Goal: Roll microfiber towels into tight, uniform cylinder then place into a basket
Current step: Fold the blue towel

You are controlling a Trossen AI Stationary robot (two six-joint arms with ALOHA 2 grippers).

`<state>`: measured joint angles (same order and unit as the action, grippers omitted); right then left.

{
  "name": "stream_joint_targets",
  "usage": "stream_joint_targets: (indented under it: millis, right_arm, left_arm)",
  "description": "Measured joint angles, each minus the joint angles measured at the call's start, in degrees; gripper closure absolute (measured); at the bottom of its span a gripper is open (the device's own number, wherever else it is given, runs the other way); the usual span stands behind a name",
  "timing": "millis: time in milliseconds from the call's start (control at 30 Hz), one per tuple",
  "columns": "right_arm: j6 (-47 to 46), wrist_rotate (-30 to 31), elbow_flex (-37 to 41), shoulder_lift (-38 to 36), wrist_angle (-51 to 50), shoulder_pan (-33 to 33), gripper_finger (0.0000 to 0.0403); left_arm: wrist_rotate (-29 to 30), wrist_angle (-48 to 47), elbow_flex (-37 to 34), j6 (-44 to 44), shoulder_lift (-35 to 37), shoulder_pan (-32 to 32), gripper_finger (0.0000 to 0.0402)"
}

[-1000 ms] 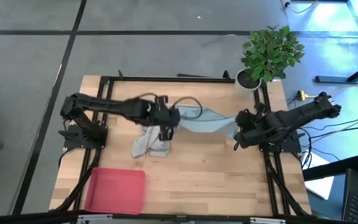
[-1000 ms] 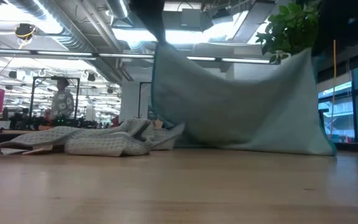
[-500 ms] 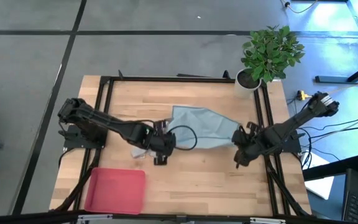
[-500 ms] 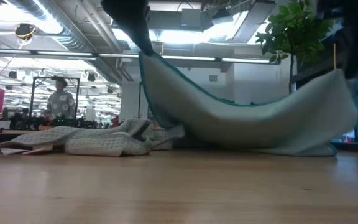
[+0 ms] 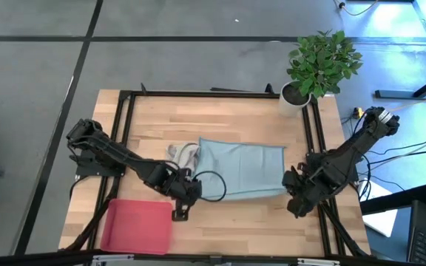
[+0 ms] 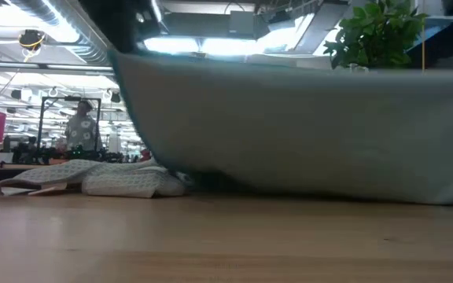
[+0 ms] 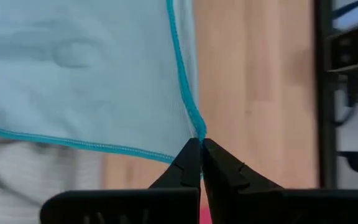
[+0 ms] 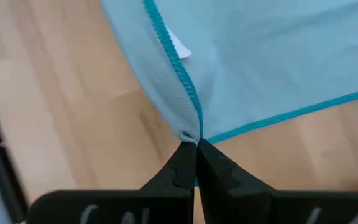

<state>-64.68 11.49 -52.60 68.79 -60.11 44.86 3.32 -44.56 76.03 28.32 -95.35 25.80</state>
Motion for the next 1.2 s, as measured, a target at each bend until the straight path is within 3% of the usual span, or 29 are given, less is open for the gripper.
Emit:
stream_joint_targets:
  millis: [433, 867, 1200]
  right_arm:
    - [-2.78, -2.94, -0.06, 0.00, 6.92, 4.59, 0.0393]
    - [-2.76, 7.81, 0.43, 0.02, -0.36, 4.31, 0.0393]
    - [-7.26, 11.86, 8.17, 0.09, -2.61, 4.31, 0.0393]
  left_arm:
    - [-4.30, 4.28, 0.00, 6.03, 0.00, 3.87, 0.0402]
    - [3.85, 2.64, -0.02, -0.38, -1.72, -3.17, 0.0402]
    - [11.81, -0.43, -0.02, -0.59, -5.30, -8.34, 0.0402]
